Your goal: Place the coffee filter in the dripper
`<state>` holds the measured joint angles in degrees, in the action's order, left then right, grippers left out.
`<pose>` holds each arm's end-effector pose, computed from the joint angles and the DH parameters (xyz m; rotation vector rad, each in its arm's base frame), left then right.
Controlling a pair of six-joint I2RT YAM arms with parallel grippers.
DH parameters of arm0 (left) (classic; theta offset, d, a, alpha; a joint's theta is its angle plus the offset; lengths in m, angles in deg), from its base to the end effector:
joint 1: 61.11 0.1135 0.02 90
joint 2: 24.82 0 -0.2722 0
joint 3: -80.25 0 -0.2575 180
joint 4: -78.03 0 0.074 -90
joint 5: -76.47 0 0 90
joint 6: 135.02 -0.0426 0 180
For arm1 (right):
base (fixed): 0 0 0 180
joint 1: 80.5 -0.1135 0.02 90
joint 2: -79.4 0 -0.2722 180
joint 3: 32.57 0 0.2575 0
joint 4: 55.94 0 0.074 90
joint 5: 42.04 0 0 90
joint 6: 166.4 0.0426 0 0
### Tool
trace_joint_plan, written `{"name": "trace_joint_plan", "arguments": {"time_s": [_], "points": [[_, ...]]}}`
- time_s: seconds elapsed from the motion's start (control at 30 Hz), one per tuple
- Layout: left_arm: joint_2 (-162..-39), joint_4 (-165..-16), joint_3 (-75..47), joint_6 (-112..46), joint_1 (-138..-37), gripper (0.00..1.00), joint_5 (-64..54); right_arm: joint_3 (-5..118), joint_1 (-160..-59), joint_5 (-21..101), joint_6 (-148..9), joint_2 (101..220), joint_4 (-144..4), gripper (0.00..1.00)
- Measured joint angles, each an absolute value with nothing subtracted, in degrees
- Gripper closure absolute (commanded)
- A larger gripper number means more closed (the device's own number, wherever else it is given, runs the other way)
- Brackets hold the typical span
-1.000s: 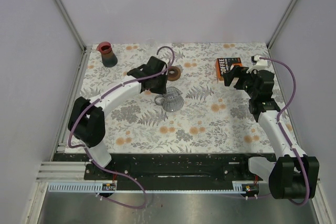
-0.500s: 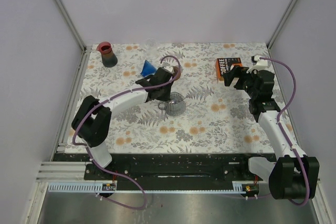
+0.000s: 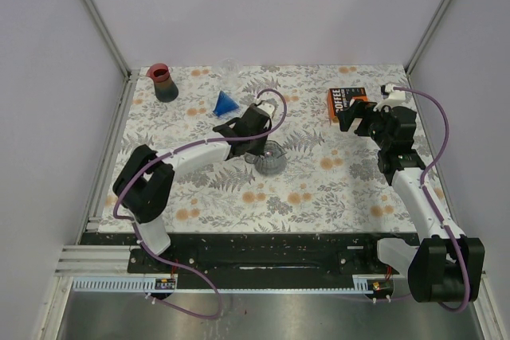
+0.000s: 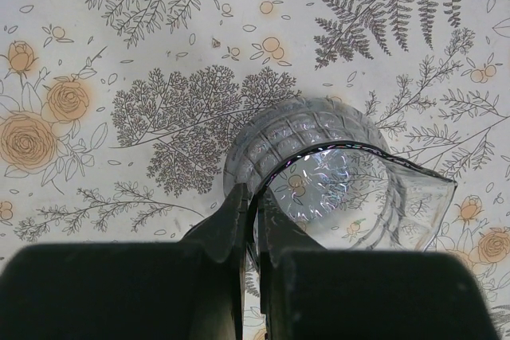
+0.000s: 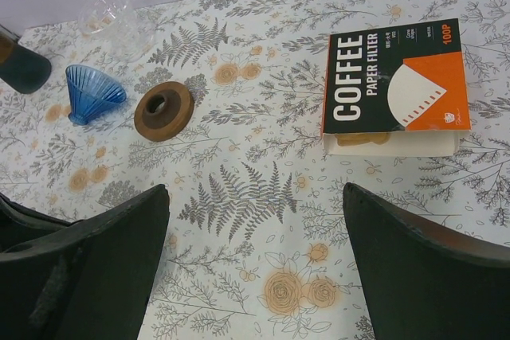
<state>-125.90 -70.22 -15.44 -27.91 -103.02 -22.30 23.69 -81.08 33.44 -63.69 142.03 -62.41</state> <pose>0.2989 -0.2595 0.2193 0.4518 2.3827 -0.2904 0.2630 0.0133 0.3011 0.0083 1.8047 0.3929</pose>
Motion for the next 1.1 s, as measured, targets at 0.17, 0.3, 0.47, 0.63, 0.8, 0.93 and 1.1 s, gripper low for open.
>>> {"name": "trace_joint_plan", "arguments": {"time_s": [0.17, 0.3, 0.47, 0.63, 0.8, 0.93, 1.1], "points": [[-126.05, -70.78, -15.44, -30.73, -103.02, 0.66, -21.74, 23.69, -81.08, 33.29, -63.64, 142.05, -62.41, 0.03], [-126.34, -70.30, -15.64, -31.83, -103.02, 0.51, -20.80, 23.69, -81.08, 33.22, -63.60, 142.05, -62.39, 0.01], [-126.12, -68.84, -15.60, -34.17, -102.99, 0.30, -20.42, 23.69, -81.08, 32.22, -63.51, 142.05, -62.39, 0.01], [-123.23, -63.83, -13.17, -38.82, -102.53, 0.23, -19.29, 24.17, -81.21, 31.95, -63.23, 142.84, -62.52, 0.03], [-117.38, -60.73, -7.05, -42.41, -99.13, 0.22, -17.52, 32.24, -85.14, 33.68, -63.99, 149.66, -65.78, 0.04], [-113.29, -60.75, -5.50, -42.82, -90.05, 0.22, -16.58, 49.31, -93.93, 37.59, -68.84, 161.88, -72.75, 0.08], [-112.61, -60.31, -6.11, -41.25, -77.47, 0.22, -15.29, 72.15, -100.60, 39.62, -71.31, 179.10, -83.66, 0.13]]}}
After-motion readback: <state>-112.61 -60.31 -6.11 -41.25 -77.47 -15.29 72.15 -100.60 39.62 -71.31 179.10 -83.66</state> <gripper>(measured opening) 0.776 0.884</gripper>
